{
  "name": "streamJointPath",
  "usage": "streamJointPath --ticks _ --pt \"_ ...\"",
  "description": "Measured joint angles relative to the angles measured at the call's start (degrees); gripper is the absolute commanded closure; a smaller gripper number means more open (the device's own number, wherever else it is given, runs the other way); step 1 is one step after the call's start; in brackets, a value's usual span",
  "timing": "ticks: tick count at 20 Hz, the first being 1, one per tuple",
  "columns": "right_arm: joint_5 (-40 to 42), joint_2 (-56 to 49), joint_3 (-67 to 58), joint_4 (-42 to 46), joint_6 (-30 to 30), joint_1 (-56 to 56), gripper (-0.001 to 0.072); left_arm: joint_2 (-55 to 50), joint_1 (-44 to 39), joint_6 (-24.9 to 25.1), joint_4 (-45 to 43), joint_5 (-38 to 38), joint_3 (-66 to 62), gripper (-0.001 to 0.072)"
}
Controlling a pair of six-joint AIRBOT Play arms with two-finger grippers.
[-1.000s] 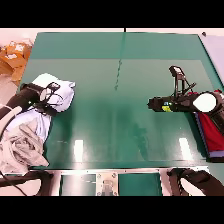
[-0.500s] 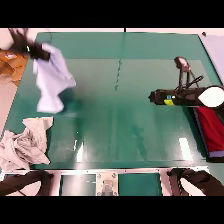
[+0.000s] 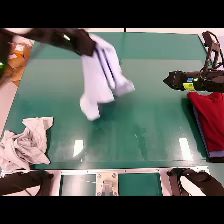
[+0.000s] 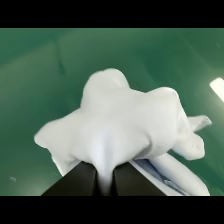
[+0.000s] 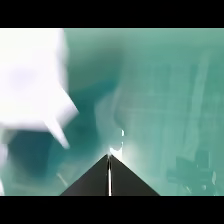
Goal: Fold the shirts.
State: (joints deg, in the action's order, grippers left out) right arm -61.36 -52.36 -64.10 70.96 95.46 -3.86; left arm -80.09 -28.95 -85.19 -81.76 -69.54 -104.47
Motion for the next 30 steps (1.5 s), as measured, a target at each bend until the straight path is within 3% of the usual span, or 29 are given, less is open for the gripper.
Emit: streamJointPath --ticks 1,2,5,9,10,11,12,14,17,19,22,24,26,30 --pt "-0.74 0.00 -0.20 0.02 0.00 0.17 0.0607 -1.73 -0.44 -0.55 1.01 -0.28 1.18 0.0440" --pt "-1.62 0.00 -0.33 0.02 -0.09 0.39 0.0499 -3.32 -0.79 -1.16 1.99 -0.39 2.14 -0.0013" --pt "-3.15 0.00 -0.55 0.09 -0.74 1.05 0.0337 -7.17 -1.16 -2.69 3.80 -2.75 3.32 -0.0013" --pt "-4.74 -1.55 -0.61 0.09 -1.14 4.66 0.0326 -8.52 1.90 -3.78 1.68 -12.57 -1.97 0.0003" --pt "-5.31 -2.49 -0.52 -0.04 -1.16 5.62 0.0327 -8.55 3.08 -3.80 0.94 -16.20 -3.48 0.0190" --pt "-5.81 -3.58 -0.15 -0.28 -1.16 6.21 0.0339 -8.46 4.17 -3.72 0.52 -19.41 -4.24 0.0541" --pt "-6.27 -4.83 0.52 -0.61 -1.20 6.67 0.0384 -7.80 5.31 -3.58 0.13 -21.92 -4.39 0.0684" --pt "-6.60 -7.37 2.67 -1.49 -1.36 7.23 0.0461 -5.79 6.93 -2.82 -0.46 -25.24 -2.29 0.0684" --pt "-5.79 -11.02 7.67 -2.95 -2.19 7.65 0.0464 -0.52 8.24 -1.86 -1.77 -26.82 7.34 0.0685" --pt "-4.46 -13.38 11.21 -5.53 -4.17 7.74 0.0523 3.96 10.47 -1.03 -3.02 -26.25 17.81 0.0685" --pt "-2.16 -17.38 14.82 -10.43 -8.11 7.89 0.0505 10.25 18.75 0.00 -0.15 -24.04 35.34 0.0685" --pt "-0.70 -20.24 15.98 -14.75 -11.08 7.87 0.0401 12.41 25.75 2.38 7.56 -20.85 44.98 0.0678" --pt "0.74 -22.93 16.57 -19.45 -13.84 7.56 0.0401 13.33 31.52 5.99 17.46 -15.98 52.96 0.0141" --pt "3.80 -27.74 17.05 -25.35 -17.20 4.46 0.0423 11.91 34.75 12.81 32.30 -5.79 65.00 0.0131"
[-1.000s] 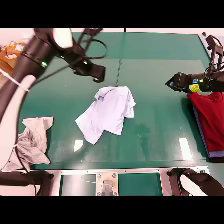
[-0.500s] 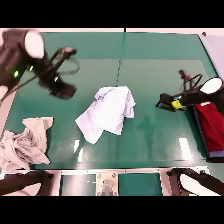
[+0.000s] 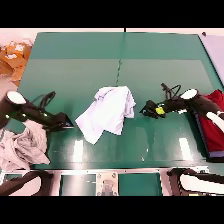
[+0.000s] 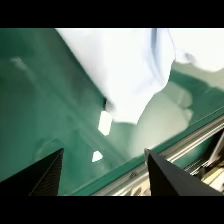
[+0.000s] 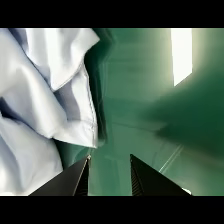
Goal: Fold the shirts.
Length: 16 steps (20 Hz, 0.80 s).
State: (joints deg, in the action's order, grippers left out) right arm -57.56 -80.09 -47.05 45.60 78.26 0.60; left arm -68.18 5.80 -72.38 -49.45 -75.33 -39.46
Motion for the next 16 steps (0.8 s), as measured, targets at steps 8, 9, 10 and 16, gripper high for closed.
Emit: streamJointPath --ticks 8,9,10,16 --pt "8.24 -5.35 -0.02 -6.19 -1.99 -6.62 0.0611 -8.96 -6.12 11.58 19.41 14.62 7.23 0.0683" --pt "9.33 -5.66 -0.02 -6.49 -2.27 -6.88 0.0701 -9.44 -6.51 12.52 20.04 15.32 7.34 0.0684" --pt "9.92 -5.88 -0.15 -6.78 -2.64 -6.91 0.0701 -9.77 -6.71 13.18 20.04 15.69 7.17 0.0684" --pt "7.56 -5.53 -5.38 -1.07 -4.24 1.77 0.0702 -8.92 -0.52 8.28 6.58 13.33 0.07 0.0685"
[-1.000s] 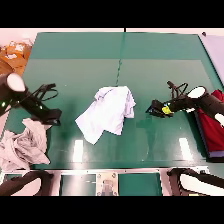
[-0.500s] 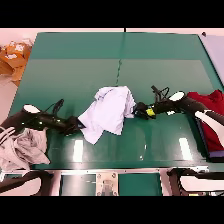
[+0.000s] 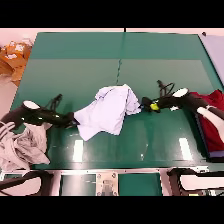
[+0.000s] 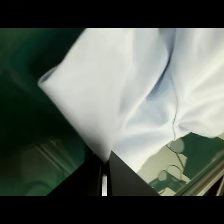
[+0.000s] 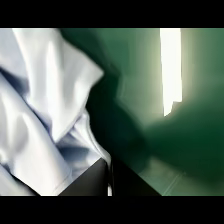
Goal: Fold the shirts.
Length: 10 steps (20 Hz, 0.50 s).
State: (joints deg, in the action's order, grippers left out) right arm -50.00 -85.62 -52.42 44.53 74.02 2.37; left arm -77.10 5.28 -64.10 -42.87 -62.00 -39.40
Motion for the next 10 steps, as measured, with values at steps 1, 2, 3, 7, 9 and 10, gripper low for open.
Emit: streamJointPath --ticks 1,2,3,7,9,10 --pt "-1.49 0.22 -1.42 1.73 0.55 2.78 0.0702 0.20 2.08 -1.44 -2.95 -1.16 -1.70 0.0685" --pt "-2.58 0.33 -2.78 3.63 1.31 5.51 0.0702 0.31 4.07 -2.60 -5.35 -2.25 -3.30 0.0685" --pt "-3.23 0.50 -4.33 5.03 2.03 8.61 0.0701 0.37 6.16 -3.72 -7.61 -2.93 -5.07 0.0685" --pt "-6.86 0.74 -9.57 8.02 5.14 17.77 0.0702 0.52 11.08 -6.95 -11.52 -4.42 -12.31 0.0685" --pt "-8.74 0.76 -13.31 8.46 6.05 19.78 0.0702 0.63 11.67 -7.63 -10.27 -5.75 -17.66 0.0685" --pt "-9.97 0.85 -16.17 8.04 6.40 20.39 0.0702 0.81 11.96 -7.65 -8.66 -5.81 -21.44 0.0685"
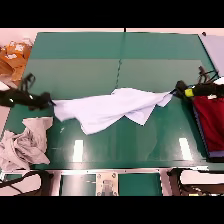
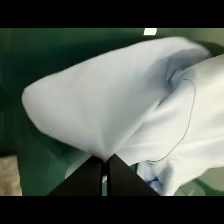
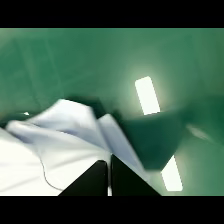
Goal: Fold the shirts.
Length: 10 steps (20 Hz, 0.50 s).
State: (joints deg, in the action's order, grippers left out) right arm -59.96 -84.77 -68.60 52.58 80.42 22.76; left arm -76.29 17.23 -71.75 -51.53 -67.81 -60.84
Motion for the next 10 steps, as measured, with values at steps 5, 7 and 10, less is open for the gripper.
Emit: streamJointPath --ticks 5,7,10 --pt "-6.64 2.64 -20.79 -5.64 0.55 1.29 0.0702 2.82 0.48 1.14 7.39 -4.48 -25.44 0.0685" --pt "-7.80 5.25 -30.73 -7.32 0.68 1.44 0.0702 4.79 0.55 1.22 8.87 -5.62 -36.48 0.0685" --pt "-7.48 10.62 -43.19 -8.55 0.74 1.66 0.0702 8.39 0.57 1.33 11.50 -6.23 -50.40 0.0685"
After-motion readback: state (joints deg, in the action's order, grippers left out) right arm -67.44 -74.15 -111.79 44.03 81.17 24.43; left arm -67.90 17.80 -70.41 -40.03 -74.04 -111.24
